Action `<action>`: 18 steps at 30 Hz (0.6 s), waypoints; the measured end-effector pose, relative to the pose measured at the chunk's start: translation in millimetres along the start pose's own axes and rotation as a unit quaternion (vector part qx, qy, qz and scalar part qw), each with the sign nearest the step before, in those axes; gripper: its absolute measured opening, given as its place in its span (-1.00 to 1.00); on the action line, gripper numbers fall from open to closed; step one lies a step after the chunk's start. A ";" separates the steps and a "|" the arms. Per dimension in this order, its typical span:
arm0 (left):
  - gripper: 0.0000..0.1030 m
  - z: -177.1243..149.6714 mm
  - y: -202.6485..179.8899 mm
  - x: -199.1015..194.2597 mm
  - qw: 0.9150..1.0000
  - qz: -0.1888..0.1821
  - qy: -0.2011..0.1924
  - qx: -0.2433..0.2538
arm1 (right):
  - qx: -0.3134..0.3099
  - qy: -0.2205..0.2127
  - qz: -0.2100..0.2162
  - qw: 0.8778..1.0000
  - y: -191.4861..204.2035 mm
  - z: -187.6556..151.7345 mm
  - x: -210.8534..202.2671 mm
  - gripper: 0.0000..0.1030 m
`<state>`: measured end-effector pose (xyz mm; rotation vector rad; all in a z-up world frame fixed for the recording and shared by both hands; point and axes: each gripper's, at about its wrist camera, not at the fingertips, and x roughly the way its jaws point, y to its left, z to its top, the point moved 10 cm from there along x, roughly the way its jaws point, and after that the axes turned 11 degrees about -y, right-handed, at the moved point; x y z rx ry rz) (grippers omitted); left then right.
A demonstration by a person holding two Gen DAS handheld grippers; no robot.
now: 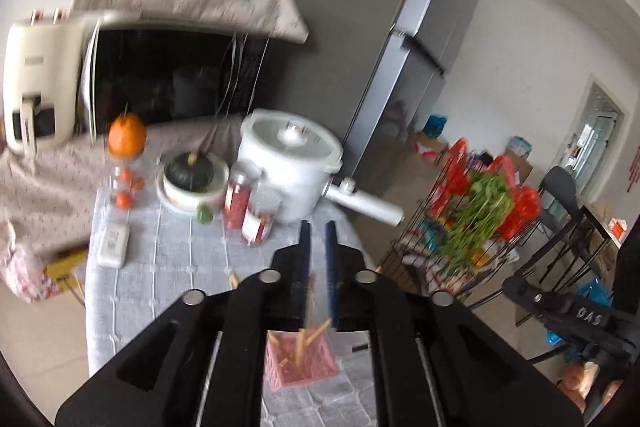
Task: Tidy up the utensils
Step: 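Carry both sticks over the pink basket and open both tools to drop them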
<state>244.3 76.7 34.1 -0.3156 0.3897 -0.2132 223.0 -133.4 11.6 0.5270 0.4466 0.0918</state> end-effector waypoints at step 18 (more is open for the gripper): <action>-0.42 -15.9 51.7 -16.6 0.999 0.025 -0.009 -0.032 | -0.022 0.042 -0.020 0.999 11.5 -29.2 64.3 -0.66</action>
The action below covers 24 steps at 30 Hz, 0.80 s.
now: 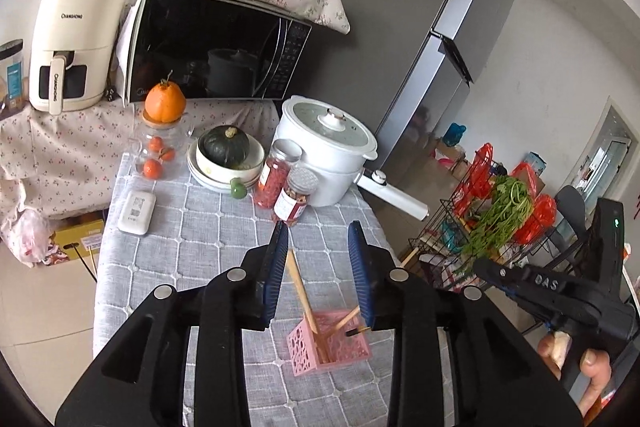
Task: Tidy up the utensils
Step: 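Carry both sticks over the pink basket and open both tools to drop them, then move both open tools back to the stick pile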
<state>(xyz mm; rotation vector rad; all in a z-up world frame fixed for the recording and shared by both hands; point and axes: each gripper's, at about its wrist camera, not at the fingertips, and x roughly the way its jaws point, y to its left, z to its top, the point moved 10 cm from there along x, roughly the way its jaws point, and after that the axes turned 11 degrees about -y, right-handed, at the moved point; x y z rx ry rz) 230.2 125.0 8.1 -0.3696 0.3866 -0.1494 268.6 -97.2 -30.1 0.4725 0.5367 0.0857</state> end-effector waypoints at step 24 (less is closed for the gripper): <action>0.86 -146.8 -41.1 10.8 0.973 -0.042 0.170 0.148 | 0.125 0.022 -0.136 0.983 -177.3 -129.9 -53.9 0.81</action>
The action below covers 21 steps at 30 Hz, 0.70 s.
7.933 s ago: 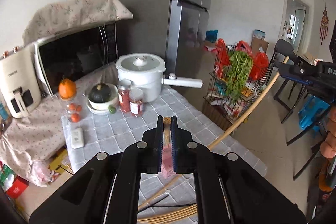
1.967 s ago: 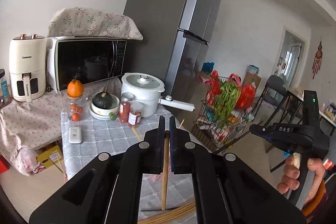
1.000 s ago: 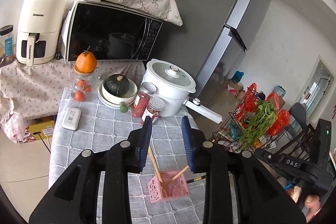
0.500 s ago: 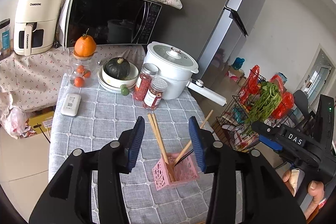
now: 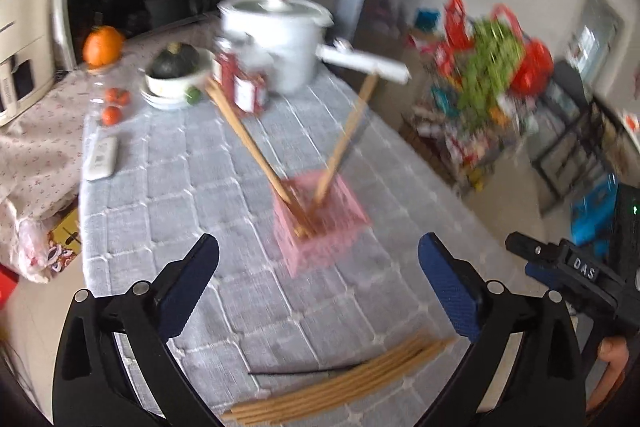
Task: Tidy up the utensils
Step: 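Move both open tools back to the stick pile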
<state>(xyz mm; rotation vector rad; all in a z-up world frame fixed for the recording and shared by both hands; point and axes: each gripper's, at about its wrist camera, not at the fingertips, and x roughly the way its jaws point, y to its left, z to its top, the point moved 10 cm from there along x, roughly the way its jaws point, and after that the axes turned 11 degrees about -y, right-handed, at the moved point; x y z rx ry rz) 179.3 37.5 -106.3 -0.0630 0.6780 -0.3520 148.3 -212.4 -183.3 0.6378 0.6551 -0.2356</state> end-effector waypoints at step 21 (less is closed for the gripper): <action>0.04 -153.1 -92.6 98.7 0.939 -0.146 0.281 0.135 | 0.112 0.110 -0.004 0.988 -71.9 -41.4 12.8 0.81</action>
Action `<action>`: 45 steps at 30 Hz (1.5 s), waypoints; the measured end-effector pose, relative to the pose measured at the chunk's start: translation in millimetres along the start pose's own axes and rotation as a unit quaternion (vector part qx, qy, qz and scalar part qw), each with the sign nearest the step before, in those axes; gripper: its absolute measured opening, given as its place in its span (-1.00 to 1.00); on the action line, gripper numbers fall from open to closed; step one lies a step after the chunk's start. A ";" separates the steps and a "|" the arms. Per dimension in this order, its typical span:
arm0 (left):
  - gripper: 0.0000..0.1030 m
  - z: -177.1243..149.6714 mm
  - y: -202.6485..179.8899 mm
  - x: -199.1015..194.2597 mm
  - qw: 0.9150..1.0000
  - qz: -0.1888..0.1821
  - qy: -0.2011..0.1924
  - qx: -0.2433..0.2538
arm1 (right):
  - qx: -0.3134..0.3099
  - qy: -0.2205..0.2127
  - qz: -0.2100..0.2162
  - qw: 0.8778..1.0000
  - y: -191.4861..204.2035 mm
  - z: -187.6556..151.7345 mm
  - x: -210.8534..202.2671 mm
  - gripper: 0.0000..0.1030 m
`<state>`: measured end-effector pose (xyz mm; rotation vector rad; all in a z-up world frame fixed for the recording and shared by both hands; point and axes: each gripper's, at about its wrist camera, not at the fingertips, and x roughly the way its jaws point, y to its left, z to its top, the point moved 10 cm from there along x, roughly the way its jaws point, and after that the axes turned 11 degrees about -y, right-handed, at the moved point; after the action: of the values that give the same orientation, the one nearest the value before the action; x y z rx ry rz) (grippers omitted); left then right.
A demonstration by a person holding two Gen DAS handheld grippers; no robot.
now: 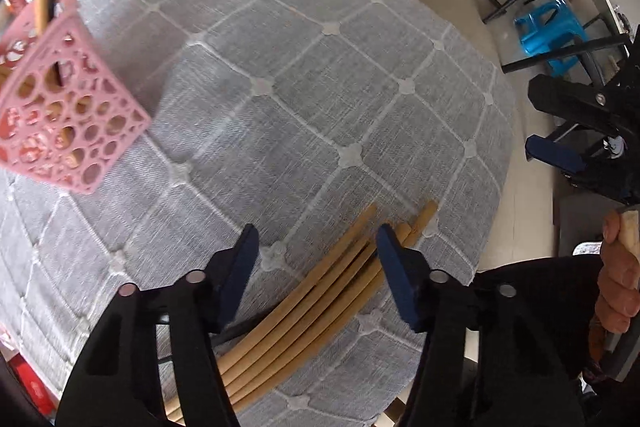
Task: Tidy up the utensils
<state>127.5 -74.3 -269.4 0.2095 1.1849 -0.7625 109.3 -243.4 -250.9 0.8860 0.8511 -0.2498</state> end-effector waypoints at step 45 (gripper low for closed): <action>-0.82 12.4 47.8 -200.2 0.967 0.034 -0.250 -0.031 | -0.102 0.041 0.035 0.993 91.8 -72.7 47.5 -0.99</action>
<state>134.3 39.5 -97.6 0.0003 0.7168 -0.6657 148.4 -123.4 -257.7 0.7373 0.9029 -0.0647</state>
